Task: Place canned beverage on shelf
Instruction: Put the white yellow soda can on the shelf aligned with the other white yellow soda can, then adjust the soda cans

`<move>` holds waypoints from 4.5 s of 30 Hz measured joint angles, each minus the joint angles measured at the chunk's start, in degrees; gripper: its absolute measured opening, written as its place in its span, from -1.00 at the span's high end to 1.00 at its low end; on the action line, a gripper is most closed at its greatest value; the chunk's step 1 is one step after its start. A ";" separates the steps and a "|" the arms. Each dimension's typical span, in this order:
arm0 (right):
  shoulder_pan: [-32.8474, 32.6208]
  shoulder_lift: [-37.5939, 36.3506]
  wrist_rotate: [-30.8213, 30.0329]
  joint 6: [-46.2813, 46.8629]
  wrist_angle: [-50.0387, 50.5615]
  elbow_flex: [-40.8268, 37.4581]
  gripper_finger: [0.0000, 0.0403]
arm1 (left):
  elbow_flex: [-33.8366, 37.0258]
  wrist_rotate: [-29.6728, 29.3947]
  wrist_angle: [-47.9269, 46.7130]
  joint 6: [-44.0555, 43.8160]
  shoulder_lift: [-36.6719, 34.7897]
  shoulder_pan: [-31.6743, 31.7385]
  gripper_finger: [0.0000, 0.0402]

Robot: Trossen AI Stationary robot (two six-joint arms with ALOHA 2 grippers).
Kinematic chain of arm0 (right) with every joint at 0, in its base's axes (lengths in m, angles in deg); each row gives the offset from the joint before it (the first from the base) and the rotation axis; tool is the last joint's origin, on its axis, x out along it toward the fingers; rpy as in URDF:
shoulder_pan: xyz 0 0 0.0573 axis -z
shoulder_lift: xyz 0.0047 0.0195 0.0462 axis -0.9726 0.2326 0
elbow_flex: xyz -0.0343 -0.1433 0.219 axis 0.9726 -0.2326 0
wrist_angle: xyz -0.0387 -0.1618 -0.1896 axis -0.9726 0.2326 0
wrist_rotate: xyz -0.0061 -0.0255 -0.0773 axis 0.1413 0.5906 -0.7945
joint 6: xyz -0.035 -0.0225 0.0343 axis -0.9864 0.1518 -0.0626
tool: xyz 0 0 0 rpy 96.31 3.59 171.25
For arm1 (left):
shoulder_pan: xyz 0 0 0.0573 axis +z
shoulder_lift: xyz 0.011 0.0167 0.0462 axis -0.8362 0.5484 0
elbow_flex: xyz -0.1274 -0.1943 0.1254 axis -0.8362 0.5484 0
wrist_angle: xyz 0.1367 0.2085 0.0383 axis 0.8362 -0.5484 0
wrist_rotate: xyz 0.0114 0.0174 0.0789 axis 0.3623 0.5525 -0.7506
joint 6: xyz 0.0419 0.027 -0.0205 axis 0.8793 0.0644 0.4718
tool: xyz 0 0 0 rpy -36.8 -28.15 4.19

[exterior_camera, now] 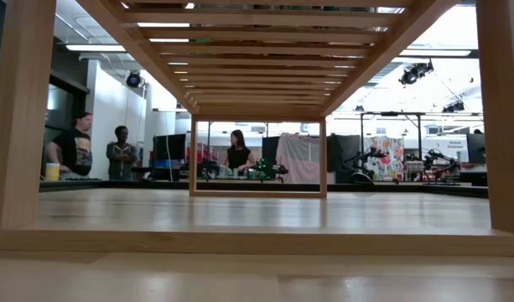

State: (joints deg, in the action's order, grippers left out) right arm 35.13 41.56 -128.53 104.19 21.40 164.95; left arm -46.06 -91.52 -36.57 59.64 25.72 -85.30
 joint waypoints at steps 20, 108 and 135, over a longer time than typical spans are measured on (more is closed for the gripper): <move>4.23 0.00 1.88 -7.23 -2.61 0.00 1.00 | 0.00 0.00 -1.05 -0.02 0.02 0.02 -0.87; 32.20 -29.56 23.27 -14.28 18.35 0.00 1.00 | 0.00 0.02 -1.69 -0.52 0.00 0.00 -0.87; 48.69 -32.89 23.62 -22.49 9.55 0.07 1.00 | 0.00 -1.59 -15.92 -3.10 -0.49 5.52 -0.87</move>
State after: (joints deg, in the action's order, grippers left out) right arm 83.81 8.66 -104.92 81.70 30.96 165.02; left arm -46.06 -93.11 -52.48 56.54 25.23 -79.78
